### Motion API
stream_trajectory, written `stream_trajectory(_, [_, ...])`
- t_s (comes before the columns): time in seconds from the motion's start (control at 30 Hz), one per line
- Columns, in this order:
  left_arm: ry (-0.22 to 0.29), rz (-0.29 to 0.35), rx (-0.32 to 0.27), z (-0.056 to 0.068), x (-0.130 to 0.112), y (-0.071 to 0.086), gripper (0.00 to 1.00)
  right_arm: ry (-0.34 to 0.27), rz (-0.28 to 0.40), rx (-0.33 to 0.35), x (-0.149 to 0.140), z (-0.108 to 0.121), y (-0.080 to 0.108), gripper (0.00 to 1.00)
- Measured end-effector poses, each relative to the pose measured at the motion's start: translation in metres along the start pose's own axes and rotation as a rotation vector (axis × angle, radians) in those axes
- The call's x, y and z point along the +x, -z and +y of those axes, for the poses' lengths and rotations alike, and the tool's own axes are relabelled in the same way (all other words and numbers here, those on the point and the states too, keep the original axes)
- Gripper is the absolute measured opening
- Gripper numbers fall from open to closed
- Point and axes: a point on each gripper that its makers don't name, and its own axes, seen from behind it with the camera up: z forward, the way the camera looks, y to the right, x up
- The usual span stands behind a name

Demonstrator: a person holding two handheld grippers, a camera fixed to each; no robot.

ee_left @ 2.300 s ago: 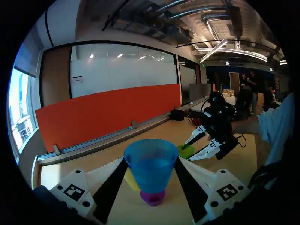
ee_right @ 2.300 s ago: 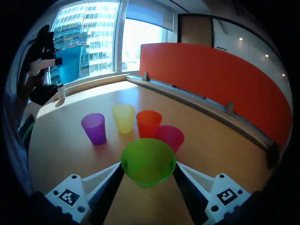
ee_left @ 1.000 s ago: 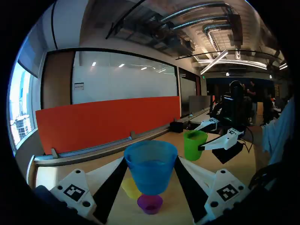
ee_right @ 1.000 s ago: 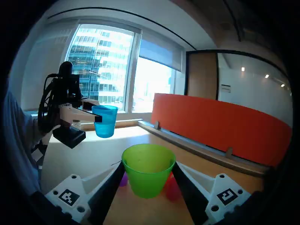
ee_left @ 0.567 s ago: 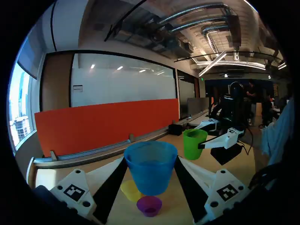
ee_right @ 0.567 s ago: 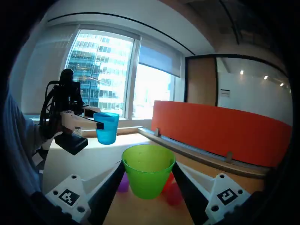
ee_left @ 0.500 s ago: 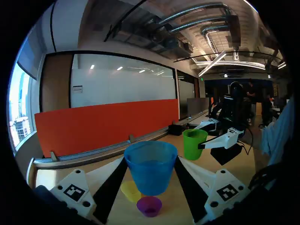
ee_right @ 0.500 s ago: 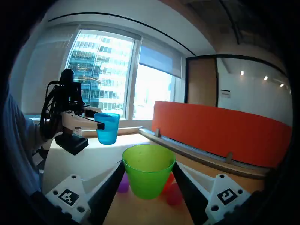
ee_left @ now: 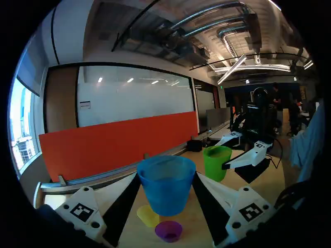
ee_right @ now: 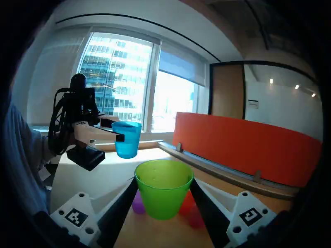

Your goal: Pour water

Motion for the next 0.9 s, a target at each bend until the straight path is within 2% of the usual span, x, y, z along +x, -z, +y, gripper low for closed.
stream_trajectory(0.9, [-0.313, 0.047, 0.047, 0.009, 0.043, 0.001, 0.85, -0.007, 0.017, 0.085, 0.003, -0.042, -0.015, 0.91])
